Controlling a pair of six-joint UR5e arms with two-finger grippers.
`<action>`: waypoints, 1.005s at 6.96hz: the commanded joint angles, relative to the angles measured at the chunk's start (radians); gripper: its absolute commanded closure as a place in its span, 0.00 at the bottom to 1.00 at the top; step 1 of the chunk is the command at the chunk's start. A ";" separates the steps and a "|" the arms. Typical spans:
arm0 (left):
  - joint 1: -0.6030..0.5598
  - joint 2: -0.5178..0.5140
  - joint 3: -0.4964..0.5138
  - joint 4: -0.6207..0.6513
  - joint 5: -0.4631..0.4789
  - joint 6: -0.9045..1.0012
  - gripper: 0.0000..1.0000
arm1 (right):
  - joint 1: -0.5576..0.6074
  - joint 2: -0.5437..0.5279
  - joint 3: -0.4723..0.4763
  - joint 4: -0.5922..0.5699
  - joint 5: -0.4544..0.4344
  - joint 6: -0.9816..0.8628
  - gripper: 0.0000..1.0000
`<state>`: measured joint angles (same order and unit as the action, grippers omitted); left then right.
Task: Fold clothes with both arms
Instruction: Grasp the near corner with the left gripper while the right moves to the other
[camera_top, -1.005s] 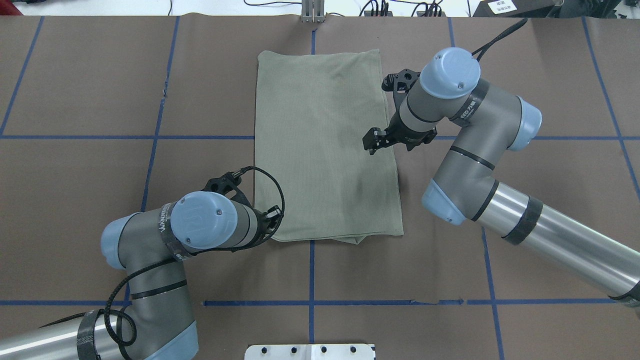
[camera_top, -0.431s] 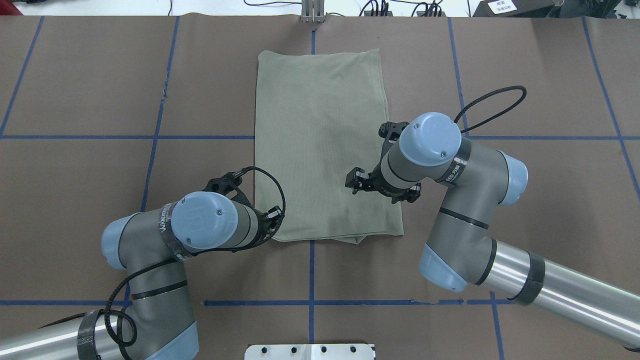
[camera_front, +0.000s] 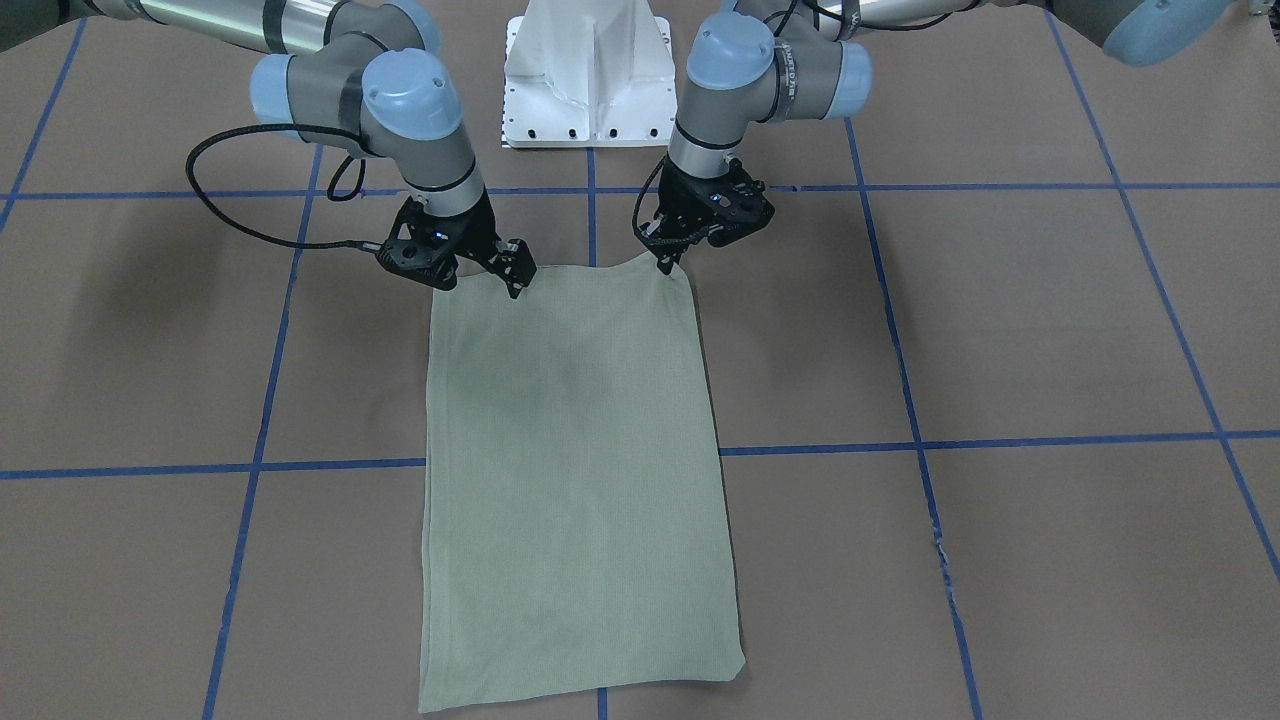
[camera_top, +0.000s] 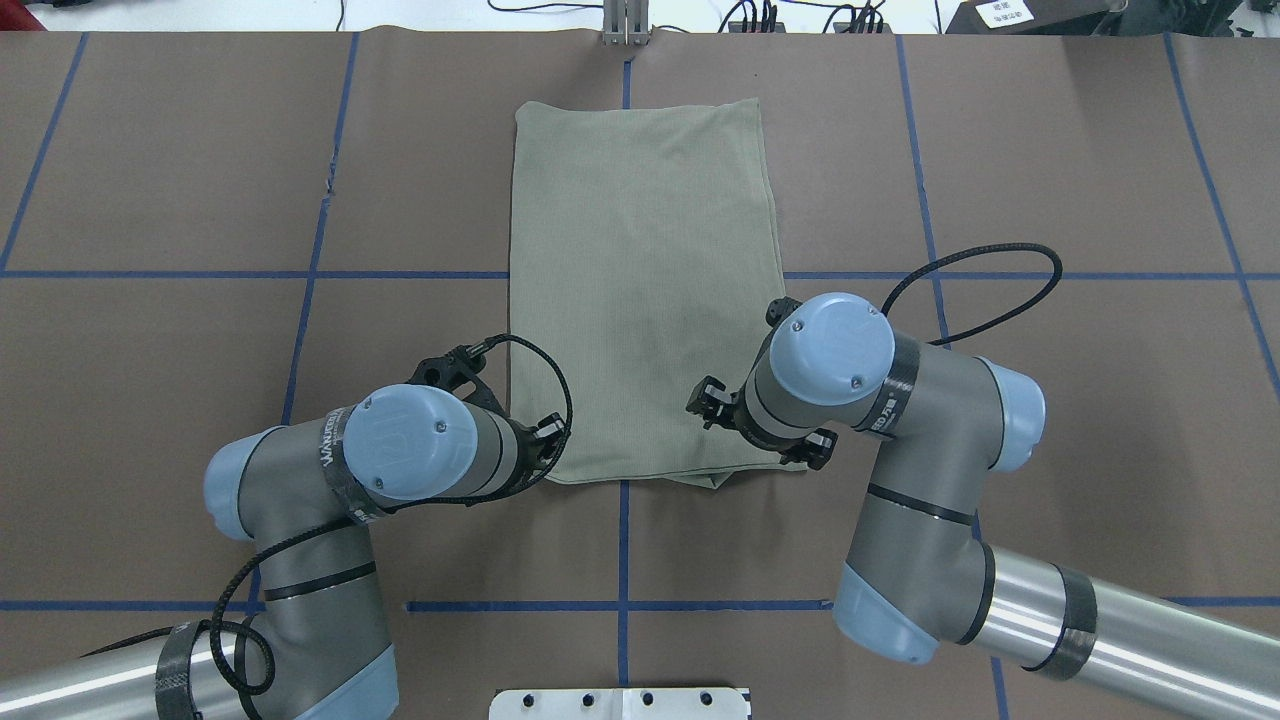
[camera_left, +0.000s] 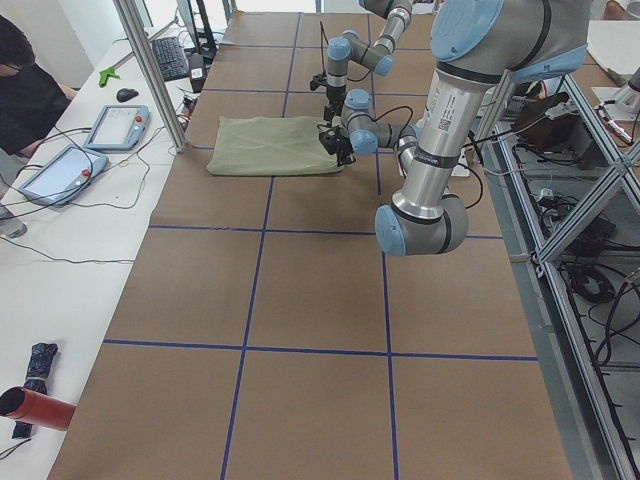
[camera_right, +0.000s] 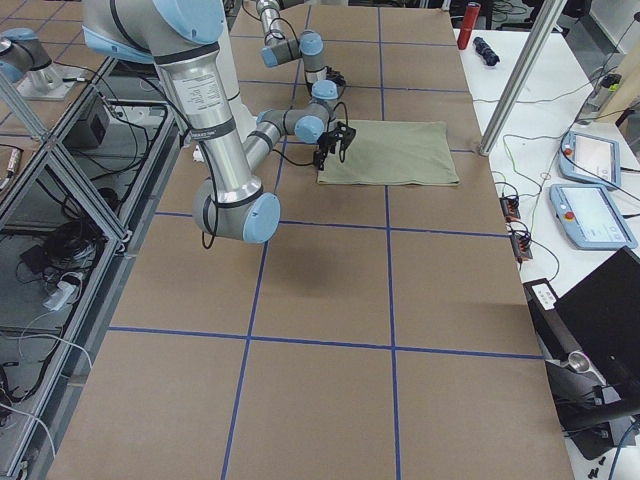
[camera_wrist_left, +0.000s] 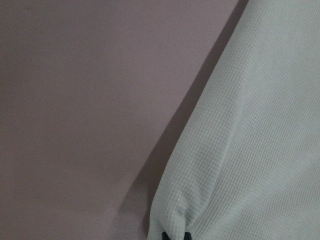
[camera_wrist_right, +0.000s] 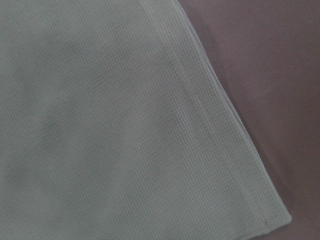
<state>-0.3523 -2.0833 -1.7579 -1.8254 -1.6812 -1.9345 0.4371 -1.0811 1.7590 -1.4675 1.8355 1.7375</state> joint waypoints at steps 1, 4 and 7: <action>0.001 0.000 0.000 0.000 0.000 0.000 1.00 | -0.046 0.012 -0.006 -0.010 -0.030 0.127 0.00; 0.001 0.002 0.000 0.000 0.000 0.000 1.00 | -0.047 0.020 -0.013 -0.117 -0.039 0.195 0.00; 0.003 0.002 0.000 0.000 0.000 0.000 1.00 | -0.064 0.018 -0.015 -0.108 -0.041 0.192 0.00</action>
<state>-0.3501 -2.0816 -1.7579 -1.8258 -1.6812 -1.9348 0.3809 -1.0617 1.7445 -1.5813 1.7960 1.9311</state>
